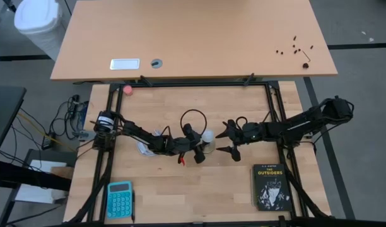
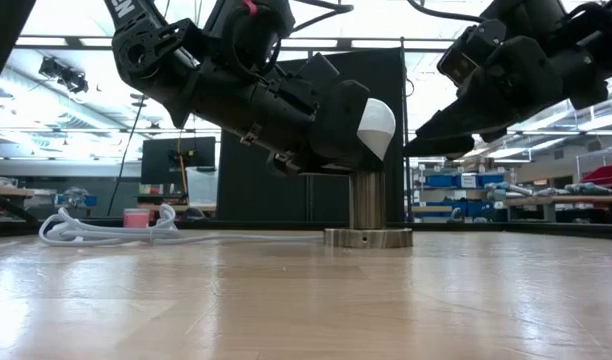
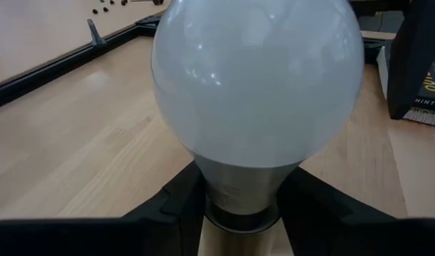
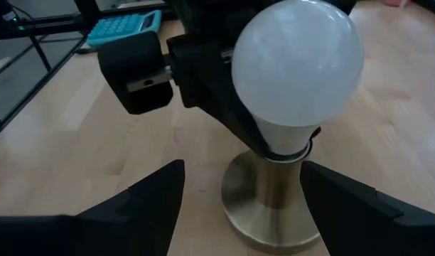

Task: Screw lightbulb
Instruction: Insert the white lightbulb into the silver lamp

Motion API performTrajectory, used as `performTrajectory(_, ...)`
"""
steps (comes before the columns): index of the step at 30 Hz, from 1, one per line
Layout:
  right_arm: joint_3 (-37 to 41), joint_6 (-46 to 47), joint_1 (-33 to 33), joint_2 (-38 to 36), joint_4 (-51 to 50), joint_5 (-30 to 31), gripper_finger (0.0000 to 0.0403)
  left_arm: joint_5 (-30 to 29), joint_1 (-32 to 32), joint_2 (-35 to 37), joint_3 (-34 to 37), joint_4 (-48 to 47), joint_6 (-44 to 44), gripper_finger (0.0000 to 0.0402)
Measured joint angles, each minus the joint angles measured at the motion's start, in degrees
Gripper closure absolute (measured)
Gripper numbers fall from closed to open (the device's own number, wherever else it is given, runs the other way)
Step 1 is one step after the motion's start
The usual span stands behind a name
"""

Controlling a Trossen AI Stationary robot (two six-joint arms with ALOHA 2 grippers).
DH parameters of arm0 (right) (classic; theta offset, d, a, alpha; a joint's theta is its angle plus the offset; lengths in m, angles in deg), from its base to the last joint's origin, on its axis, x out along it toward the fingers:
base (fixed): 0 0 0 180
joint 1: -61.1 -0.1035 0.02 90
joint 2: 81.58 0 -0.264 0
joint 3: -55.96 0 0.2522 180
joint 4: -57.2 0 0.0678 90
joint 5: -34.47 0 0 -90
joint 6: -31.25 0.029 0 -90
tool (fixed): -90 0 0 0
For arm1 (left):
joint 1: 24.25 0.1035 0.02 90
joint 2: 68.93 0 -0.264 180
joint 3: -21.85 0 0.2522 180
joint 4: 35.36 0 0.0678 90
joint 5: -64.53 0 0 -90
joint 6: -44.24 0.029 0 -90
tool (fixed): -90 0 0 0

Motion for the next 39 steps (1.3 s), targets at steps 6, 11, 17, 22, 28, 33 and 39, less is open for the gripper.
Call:
performTrajectory(6, 0.0, 0.1, 0.0, 0.0, 0.0, 0.0, 0.0112, -0.4, 0.0, 0.0, 0.0, 0.1, -0.5, 0.0195)
performTrajectory(11, 0.0, 0.2, 0.0, 0.0, 0.0, 0.0, 0.0112, 0.5, 0.0, 0.0, 0.0, 0.3, -1.0, 0.0147)
performTrajectory(17, 0.0, 0.2, 0.0, 0.0, 0.0, 0.2, 0.0112, 2.0, -0.1, 0.0, 0.0, 0.6, 0.2, 0.0126)
performTrajectory(22, 0.0, 0.3, 0.1, 0.0, 0.0, -0.3, 0.0112, 2.9, -0.1, 0.0, 0.0, 0.7, 0.6, 0.0130)
performTrajectory(28, 0.0, 0.8, 0.2, 0.0, -0.2, -1.1, 0.0112, 3.1, -0.1, 1.6, 0.1, 0.3, 2.2, 0.0132)
performTrajectory(33, 0.0, 0.3, 0.2, 0.0, -0.2, 0.2, 0.0112, 3.7, -0.2, 1.9, 0.1, -0.1, 2.2, 0.0132)
performTrajectory(39, 0.0, -0.1, 0.2, 0.0, -0.8, 1.5, 0.0112, 6.4, -0.3, 2.0, 0.0, 0.4, 2.2, 0.0133)
